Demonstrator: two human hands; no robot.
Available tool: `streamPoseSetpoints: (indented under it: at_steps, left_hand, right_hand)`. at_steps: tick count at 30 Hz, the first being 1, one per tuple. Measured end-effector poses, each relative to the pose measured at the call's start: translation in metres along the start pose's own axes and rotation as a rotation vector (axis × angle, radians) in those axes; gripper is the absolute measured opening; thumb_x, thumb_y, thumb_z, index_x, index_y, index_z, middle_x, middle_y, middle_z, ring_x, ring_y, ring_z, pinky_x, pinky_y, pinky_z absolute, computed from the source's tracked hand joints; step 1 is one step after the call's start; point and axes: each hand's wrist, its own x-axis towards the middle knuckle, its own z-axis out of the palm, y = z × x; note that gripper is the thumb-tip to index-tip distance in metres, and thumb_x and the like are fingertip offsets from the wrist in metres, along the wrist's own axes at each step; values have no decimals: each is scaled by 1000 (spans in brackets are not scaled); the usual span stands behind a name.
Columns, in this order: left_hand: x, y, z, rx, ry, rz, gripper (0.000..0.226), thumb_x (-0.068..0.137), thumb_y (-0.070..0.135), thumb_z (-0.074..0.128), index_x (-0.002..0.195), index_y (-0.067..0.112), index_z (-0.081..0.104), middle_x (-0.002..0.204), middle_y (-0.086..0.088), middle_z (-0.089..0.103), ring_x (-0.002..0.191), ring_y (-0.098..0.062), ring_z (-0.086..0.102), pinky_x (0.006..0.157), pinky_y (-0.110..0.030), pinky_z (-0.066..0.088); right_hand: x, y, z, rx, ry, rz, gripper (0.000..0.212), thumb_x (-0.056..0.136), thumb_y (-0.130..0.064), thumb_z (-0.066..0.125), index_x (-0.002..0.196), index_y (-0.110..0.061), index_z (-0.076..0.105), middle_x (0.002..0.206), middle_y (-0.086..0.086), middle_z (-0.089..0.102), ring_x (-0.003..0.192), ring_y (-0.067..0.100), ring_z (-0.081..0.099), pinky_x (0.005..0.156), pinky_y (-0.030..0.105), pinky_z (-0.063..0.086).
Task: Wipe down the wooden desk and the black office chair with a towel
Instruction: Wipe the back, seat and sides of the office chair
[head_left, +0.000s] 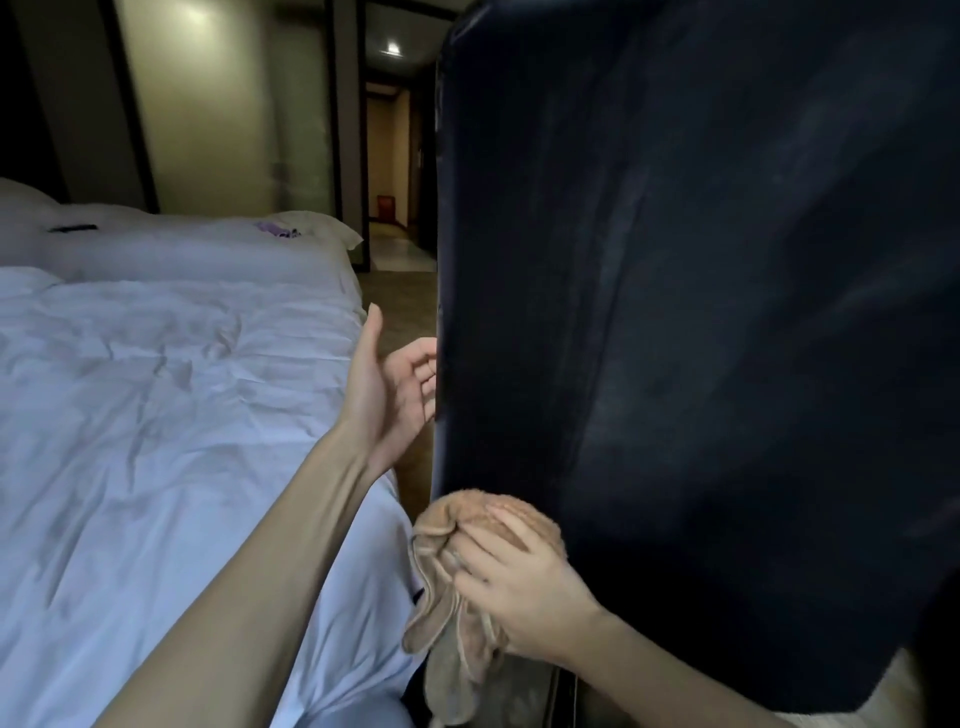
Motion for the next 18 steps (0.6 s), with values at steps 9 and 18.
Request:
streamPoseSetpoints:
  at_steps: [9, 18]
  left_hand:
    - [4, -12, 14, -5, 145, 12, 39, 105, 49, 49, 115, 18, 72, 103, -1, 77, 99, -16, 72, 83, -31, 54]
    - [24, 33, 32, 75, 161, 242, 40, 102, 41, 49, 130, 20, 67, 121, -6, 74, 90, -9, 68, 70, -16, 53]
  right_hand:
    - [24, 86, -130, -57, 408, 93, 24, 90, -22, 64, 110, -15, 75, 130, 11, 69, 131, 32, 60, 114, 57, 40]
    - [60, 221, -316, -391, 438, 403, 59, 80, -56, 61, 125, -19, 56, 145, 2, 54, 134, 32, 49, 105, 53, 35]
